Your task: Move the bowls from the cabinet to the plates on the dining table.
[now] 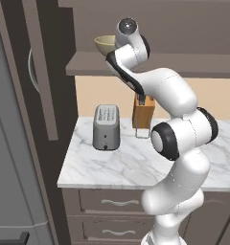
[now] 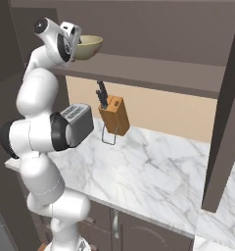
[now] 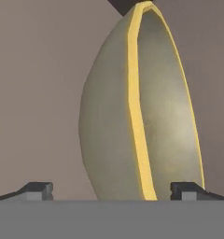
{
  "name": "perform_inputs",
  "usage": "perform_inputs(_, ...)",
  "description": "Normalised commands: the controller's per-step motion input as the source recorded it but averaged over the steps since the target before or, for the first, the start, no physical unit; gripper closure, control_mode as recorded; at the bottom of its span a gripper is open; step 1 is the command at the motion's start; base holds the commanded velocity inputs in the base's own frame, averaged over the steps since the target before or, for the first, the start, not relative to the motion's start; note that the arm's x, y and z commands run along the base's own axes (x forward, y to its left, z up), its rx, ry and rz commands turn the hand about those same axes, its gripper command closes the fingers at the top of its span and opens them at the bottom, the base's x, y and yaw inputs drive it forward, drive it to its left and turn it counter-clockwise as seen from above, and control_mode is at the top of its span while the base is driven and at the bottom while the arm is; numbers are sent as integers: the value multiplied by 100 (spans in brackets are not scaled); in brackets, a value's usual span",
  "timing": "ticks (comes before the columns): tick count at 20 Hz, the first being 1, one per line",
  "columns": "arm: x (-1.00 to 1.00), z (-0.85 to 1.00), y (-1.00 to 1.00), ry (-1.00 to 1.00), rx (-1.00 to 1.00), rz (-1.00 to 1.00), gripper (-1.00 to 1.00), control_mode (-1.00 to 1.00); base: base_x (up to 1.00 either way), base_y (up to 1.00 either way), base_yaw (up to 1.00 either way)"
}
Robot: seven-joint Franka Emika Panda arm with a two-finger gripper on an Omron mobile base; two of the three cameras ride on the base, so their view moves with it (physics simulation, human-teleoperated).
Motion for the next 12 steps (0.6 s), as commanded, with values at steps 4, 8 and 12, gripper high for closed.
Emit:
perform_inputs(4, 15, -24, 2, 13, 0, 0, -100, -100, 0, 0, 0)
perform_inputs(8, 6, -45, 4, 13, 0, 0, 100, -100, 0, 0, 0)
perform_inputs(12, 2, -50, 0, 9, -2, 0, 100, -100, 0, 0, 0)
